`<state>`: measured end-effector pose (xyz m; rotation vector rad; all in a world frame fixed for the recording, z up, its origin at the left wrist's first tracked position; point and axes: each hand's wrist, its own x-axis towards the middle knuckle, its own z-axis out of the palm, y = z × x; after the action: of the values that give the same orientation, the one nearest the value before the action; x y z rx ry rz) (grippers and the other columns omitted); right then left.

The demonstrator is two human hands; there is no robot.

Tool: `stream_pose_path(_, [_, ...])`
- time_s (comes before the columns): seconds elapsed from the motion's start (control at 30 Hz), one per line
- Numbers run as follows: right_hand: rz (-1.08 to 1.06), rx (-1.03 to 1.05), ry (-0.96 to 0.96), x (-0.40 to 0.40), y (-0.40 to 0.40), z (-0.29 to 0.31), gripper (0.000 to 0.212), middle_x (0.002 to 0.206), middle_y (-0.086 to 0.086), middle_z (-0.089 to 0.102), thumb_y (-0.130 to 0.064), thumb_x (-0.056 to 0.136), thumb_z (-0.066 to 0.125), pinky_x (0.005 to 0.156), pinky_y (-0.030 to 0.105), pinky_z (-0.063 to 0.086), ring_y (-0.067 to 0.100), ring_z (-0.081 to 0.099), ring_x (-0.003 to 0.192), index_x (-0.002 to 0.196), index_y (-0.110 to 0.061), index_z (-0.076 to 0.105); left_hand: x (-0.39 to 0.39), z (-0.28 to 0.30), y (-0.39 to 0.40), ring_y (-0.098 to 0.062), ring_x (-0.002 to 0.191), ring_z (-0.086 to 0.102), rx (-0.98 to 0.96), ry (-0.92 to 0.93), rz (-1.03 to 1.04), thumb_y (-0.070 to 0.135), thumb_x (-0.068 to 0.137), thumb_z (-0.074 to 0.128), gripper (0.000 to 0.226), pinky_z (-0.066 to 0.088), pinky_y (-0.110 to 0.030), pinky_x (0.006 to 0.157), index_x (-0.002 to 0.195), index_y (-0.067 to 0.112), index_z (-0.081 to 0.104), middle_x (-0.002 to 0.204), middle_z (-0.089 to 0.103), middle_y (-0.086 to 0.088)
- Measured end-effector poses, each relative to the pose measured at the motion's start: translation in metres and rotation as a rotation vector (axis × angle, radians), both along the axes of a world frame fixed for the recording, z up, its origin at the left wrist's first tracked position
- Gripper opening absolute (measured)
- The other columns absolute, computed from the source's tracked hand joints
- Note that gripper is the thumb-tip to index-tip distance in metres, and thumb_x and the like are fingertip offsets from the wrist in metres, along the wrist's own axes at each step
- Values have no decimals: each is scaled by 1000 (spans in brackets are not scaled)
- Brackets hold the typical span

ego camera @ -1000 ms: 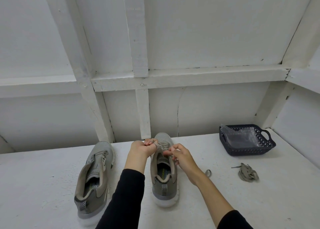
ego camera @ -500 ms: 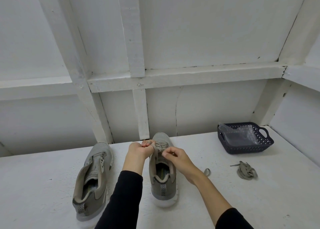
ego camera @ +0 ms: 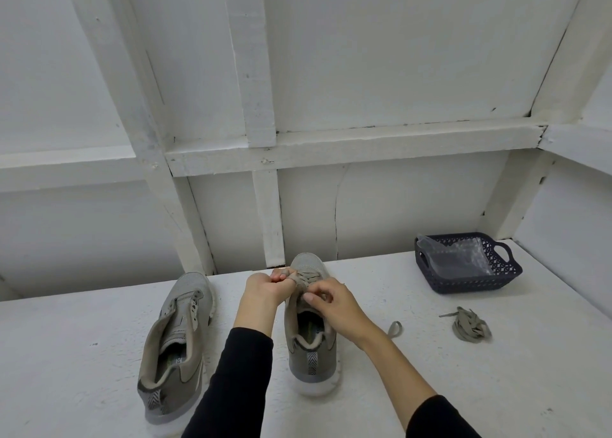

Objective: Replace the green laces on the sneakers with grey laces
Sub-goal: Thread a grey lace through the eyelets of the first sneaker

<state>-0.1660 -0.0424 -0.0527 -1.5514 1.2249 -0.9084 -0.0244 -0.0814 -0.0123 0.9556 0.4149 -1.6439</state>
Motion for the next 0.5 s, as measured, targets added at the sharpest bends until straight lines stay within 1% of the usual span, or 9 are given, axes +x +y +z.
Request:
stream_pose_path(0.07, [-153, 39, -139, -4, -3, -4, 17, 91, 1, 66, -16, 98, 53, 69, 12, 48, 9, 60, 82, 92, -12, 69, 5, -11, 1, -12, 41, 42, 6, 91, 11, -3, 88, 37, 24, 30, -19, 55, 73, 15, 44, 52, 48, 2])
stream_pose_path(0.1, [-240, 52, -228, -7, -4, -4, 19, 86, 2, 66, -13, 99, 50, 62, 11, 46, 10, 56, 75, 93, -9, 68, 9, -12, 1, -12, 52, 48, -28, 54, -88, 2, 93, 37, 20, 37, -14, 68, 79, 11, 48, 65, 53, 1])
stream_pose_path(0.13, [-323, 54, -297, -10, -6, -5, 20, 81, 2, 63, -11, 100, 49, 57, 12, 45, 11, 53, 70, 92, -7, 67, 12, -12, 2, -15, 65, 54, -45, 55, -135, 7, 97, 39, 19, 41, -16, 85, 85, 7, 53, 80, 58, -2])
stream_pose_path(0.17, [-404, 47, -339, -13, -8, -6, 21, 78, 2, 61, -10, 100, 48, 56, 13, 44, 11, 50, 66, 90, -8, 66, 16, -13, 0, -20, 81, 59, -78, 119, -150, 10, 99, 42, 18, 42, -23, 95, 90, 5, 58, 93, 61, -7])
stream_pose_path(0.23, [-574, 16, -350, -19, -14, -8, 22, 76, 1, 60, -10, 100, 49, 60, 20, 44, 11, 50, 65, 89, -13, 67, 24, -8, 5, -32, 106, 60, -117, 111, -198, 10, 97, 49, 16, 43, -38, 103, 96, 6, 64, 108, 62, -14])
stream_pose_path(0.27, [-654, 4, -347, -21, -17, -9, 21, 78, 1, 61, -10, 100, 48, 63, 23, 44, 12, 52, 67, 91, -13, 68, 28, -7, 5, -37, 112, 58, -153, 75, -224, 9, 96, 52, 14, 44, -43, 103, 98, 8, 65, 110, 62, -16])
stream_pose_path(0.33, [-739, -18, -351, -24, -20, -10, 21, 81, 1, 63, -8, 100, 46, 63, 21, 46, 11, 54, 69, 98, -11, 67, 35, -1, 9, -39, 111, 60, -175, -25, -229, 8, 96, 54, 9, 48, -45, 96, 101, 10, 62, 113, 65, -15])
stream_pose_path(0.43, [-741, -53, -359, -23, -19, -8, 17, 85, 3, 66, -4, 98, 48, 61, 16, 48, 11, 59, 72, 102, -13, 62, 40, -6, 8, -30, 107, 63, -168, -190, -221, 10, 97, 54, 3, 51, -38, 85, 97, 9, 57, 109, 67, -9])
stream_pose_path(0.5, [-734, -91, -318, -20, -18, -6, 11, 83, 4, 67, -4, 96, 53, 60, 14, 49, 15, 61, 72, 98, -9, 62, 36, -12, 8, -22, 92, 65, -175, -369, -255, 11, 97, 54, 6, 51, -32, 75, 92, 10, 58, 99, 66, -5])
